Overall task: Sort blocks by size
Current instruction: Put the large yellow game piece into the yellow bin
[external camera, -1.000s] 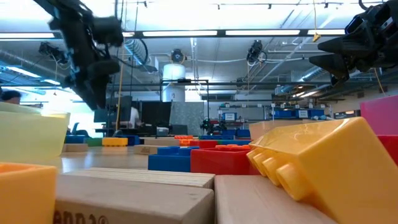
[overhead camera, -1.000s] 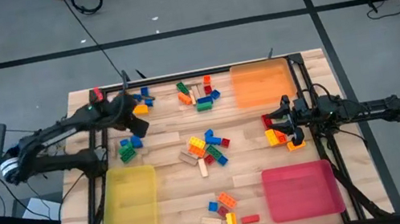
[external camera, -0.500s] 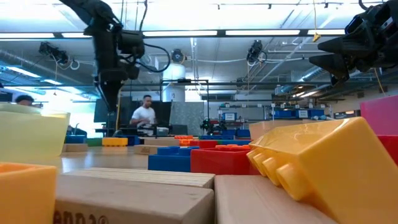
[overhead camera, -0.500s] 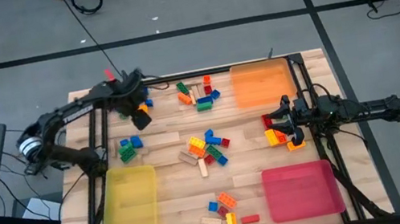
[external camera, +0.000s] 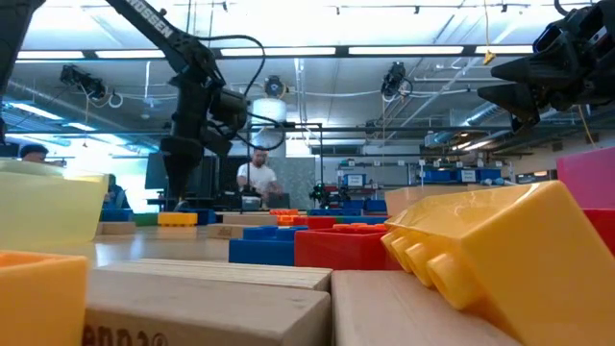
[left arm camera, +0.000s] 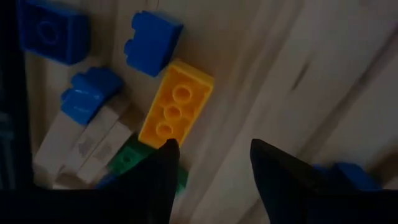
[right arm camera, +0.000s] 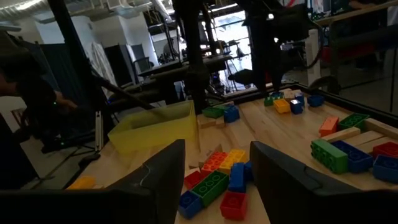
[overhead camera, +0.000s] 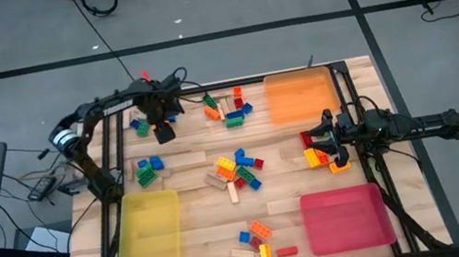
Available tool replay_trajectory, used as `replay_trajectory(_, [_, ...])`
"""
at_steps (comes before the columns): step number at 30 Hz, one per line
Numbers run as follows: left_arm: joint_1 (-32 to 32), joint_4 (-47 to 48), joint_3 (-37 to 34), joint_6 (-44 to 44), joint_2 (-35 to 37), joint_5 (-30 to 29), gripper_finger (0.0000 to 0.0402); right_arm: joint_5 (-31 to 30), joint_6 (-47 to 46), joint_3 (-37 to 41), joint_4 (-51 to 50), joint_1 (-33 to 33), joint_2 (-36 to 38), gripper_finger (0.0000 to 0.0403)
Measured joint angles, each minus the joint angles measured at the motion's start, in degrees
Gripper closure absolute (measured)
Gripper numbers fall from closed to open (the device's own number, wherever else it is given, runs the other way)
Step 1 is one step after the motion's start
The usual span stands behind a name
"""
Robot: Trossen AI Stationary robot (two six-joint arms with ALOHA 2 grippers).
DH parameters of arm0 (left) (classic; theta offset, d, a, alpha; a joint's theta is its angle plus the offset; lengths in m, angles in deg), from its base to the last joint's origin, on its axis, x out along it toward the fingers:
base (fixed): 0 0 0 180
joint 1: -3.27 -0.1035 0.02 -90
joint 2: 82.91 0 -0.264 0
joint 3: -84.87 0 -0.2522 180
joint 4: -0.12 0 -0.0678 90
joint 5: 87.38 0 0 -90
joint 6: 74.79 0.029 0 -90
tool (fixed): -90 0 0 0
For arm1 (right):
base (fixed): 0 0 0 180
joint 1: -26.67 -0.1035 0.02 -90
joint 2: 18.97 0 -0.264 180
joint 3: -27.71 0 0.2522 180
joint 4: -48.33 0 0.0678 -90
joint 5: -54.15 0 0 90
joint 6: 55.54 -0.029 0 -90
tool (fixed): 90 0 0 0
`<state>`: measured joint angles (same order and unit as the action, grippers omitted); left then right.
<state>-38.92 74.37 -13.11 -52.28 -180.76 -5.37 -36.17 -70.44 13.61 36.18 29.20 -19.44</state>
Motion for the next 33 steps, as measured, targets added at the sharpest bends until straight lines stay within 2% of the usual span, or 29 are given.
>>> replay_trajectory(5, [-0.27,-1.16,0.08,2.67,-2.44,-0.63,0.0170,-0.01,0.01,-0.01,0.01,0.01,0.00,0.0208])
replay_trajectory(10, [-0.27,-1.65,0.08,5.56,-5.13,-7.42,0.0157,-0.02,0.02,-0.01,0.02,0.00,0.02,0.0208])
replay_trajectory(13, [-0.33,-1.85,0.08,5.78,-5.90,-9.37,0.0153,-0.02,0.00,0.00,0.02,0.00,0.02,0.0208])
replay_trajectory(27, [-0.31,-6.90,0.08,9.11,-6.07,-9.29,0.0153,0.00,0.02,-0.01,0.00,0.01,0.00,0.0208])
replay_trajectory(33, [-0.31,-6.19,-0.15,9.04,-6.05,-5.64,0.0153,-0.01,0.02,-0.02,0.01,0.01,0.02,0.0208])
